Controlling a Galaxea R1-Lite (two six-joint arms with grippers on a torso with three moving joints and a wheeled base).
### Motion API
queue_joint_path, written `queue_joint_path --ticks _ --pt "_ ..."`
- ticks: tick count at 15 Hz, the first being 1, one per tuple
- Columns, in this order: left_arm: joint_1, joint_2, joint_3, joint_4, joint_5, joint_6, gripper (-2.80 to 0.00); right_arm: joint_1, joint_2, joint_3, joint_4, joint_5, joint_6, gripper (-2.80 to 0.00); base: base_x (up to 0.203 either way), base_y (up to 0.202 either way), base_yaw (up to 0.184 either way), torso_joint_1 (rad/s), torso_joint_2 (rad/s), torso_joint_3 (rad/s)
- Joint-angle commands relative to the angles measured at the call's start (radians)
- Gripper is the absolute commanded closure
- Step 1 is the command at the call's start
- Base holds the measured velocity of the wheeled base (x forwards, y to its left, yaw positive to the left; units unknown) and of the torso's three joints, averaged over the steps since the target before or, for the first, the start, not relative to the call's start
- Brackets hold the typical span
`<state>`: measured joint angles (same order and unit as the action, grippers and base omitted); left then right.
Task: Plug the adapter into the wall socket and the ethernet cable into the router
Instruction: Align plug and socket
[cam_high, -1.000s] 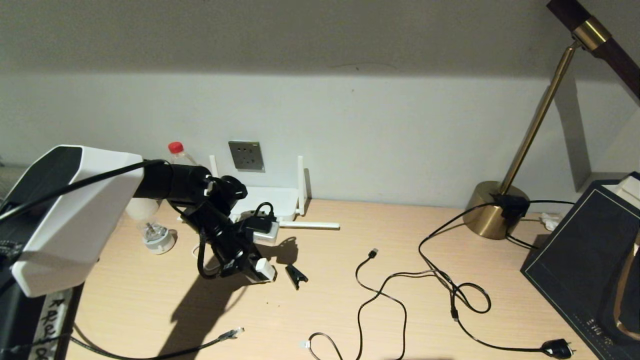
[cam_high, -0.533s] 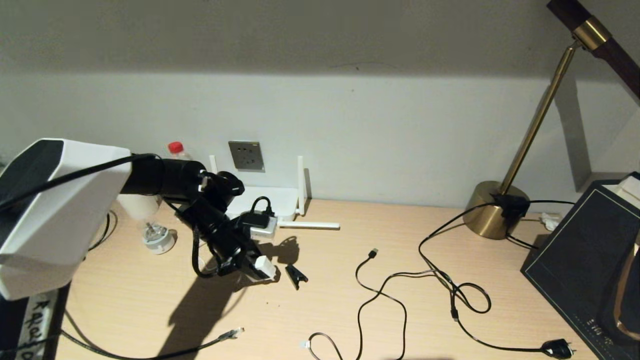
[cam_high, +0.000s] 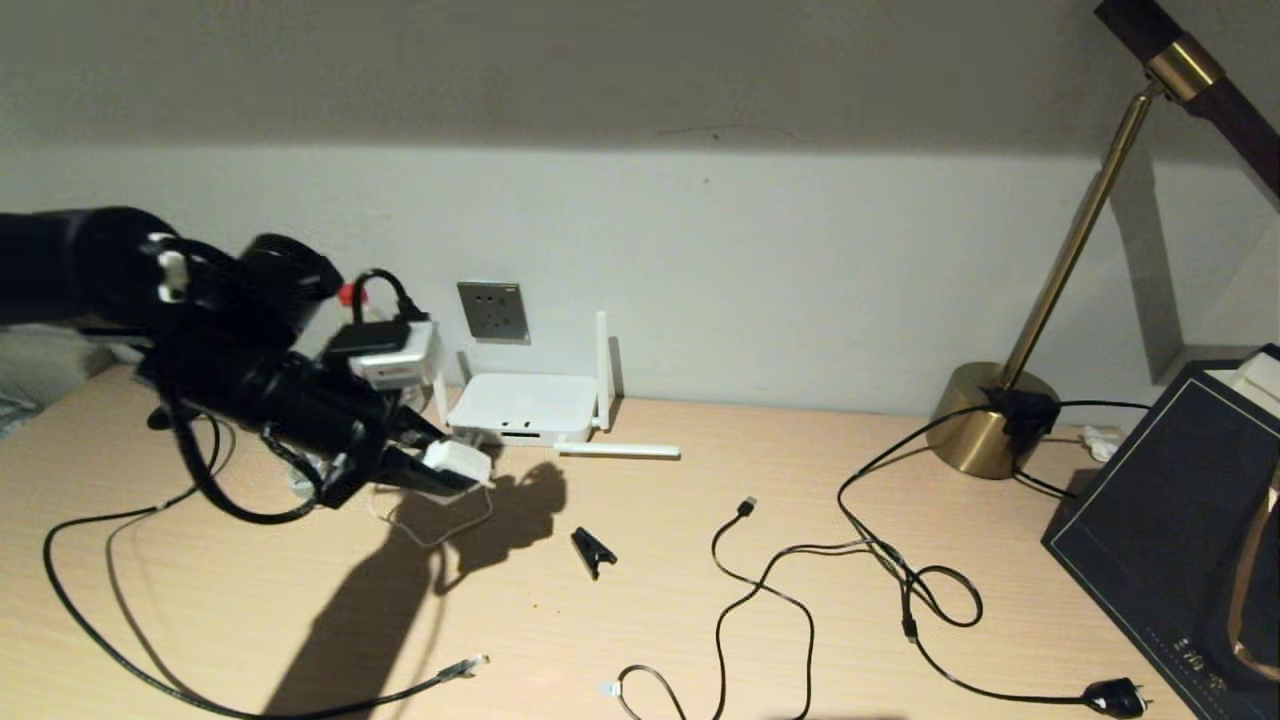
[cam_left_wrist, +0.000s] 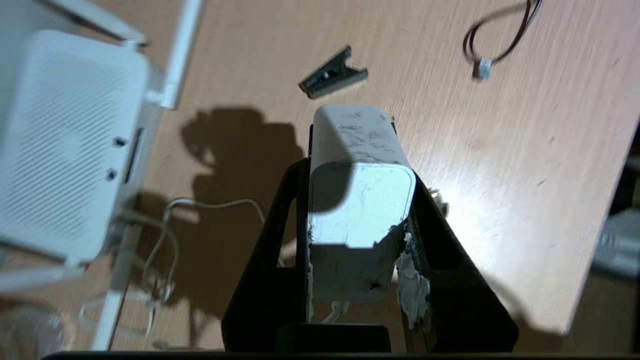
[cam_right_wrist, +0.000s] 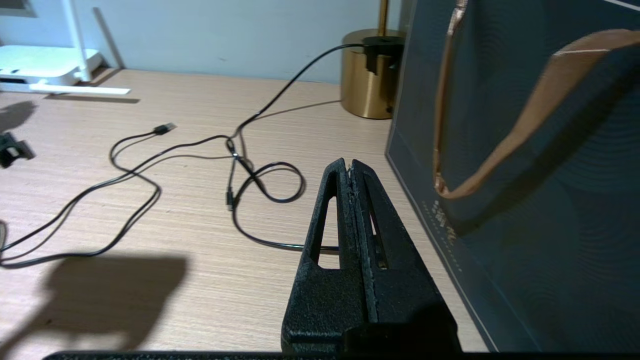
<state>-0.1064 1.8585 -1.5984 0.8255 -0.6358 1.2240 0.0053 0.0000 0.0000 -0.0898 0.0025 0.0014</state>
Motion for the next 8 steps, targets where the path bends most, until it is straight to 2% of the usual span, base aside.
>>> queue_joint_path --ticks 1,4,5,6,8 --pt "0.042 -0.19 0.036 -0.009 -0.036 -0.245 0.0 0.001 0.002 0.035 -0.001 0.001 0.0 0.0 0.0 0.0 0.0 0.0 0.0 0.0" --pt "0.077 -0.289 0.109 -0.104 -0.24 -0.774 0.0 0.001 0.002 0.035 -0.001 0.001 0.0 0.0 0.0 0.0 0.0 0.0 0.0 0.0" --pt "0.099 -0.324 0.161 -0.144 -0.344 -0.924 0.0 0.001 0.002 0.035 -0.001 0.001 0.0 0.0 0.0 0.0 0.0 0.0 0.0 0.0" --pt "0.131 -0.344 0.232 -0.175 -0.42 -1.0 0.0 0.001 0.002 0.035 -0.001 0.001 0.0 0.0 0.0 0.0 0.0 0.0 0.0 0.0" --pt "0.178 -0.359 0.358 -0.206 -0.475 -1.049 0.0 0.001 0.002 0.035 -0.001 0.001 0.0 0.0 0.0 0.0 0.0 0.0 0.0 0.0"
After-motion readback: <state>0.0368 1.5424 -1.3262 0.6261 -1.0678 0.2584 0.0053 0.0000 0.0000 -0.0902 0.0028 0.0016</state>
